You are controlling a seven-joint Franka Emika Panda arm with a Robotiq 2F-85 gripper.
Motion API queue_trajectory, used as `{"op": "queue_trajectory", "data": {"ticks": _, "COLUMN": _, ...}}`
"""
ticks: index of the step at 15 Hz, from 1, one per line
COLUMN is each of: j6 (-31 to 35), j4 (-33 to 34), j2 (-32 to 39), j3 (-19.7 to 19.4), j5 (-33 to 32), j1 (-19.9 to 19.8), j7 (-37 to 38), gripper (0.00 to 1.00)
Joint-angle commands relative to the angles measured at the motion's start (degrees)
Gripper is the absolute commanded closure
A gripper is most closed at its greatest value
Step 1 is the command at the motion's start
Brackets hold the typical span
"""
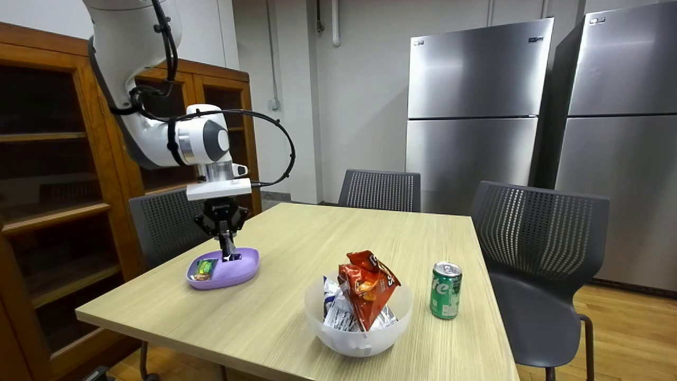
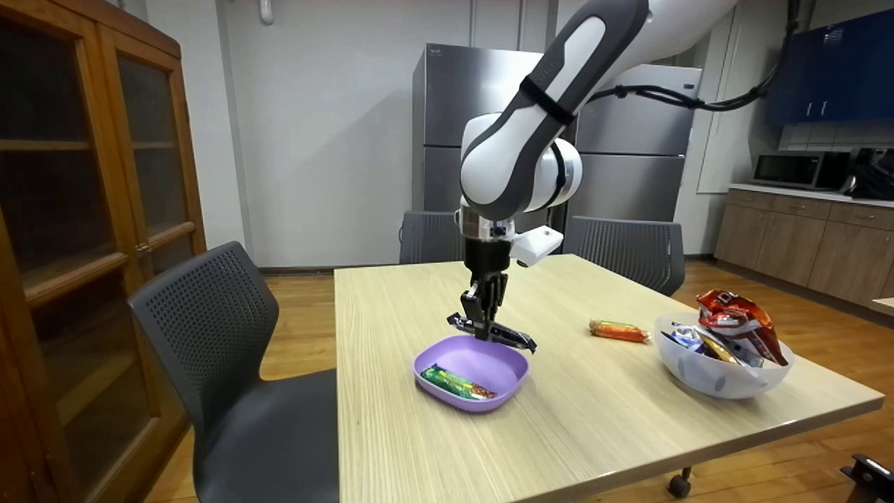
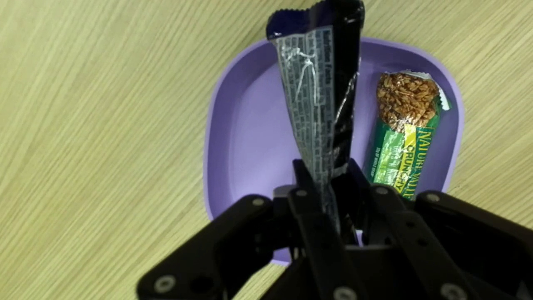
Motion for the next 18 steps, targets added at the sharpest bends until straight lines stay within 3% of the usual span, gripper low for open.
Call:
{"op": "queue_trajectory", "data": {"ticks": 1, "j6": -0.36, "j4": -0.76, "j2": -0.72, "j3": 1.41, "j5": -0.65, "j1": -0.23, "j7": -2.32, "gripper": 0.94}}
{"op": "queue_trajectory", "data": {"ticks": 7, "j6": -0.88, "j4": -0.40, "j2": -0.21, "j3": 2.61, "j5": 0.09, "j1": 0.25, "j7": -1.55, "gripper": 0.94}}
{"op": "queue_trajectory", "data": {"ticks": 18, "j6": -2.78, "j4": 6.62, "j2": 6.50, "j3": 1.37, "j5": 0.08, "j1": 1.55, "j7": 2.04, "gripper": 0.94}}
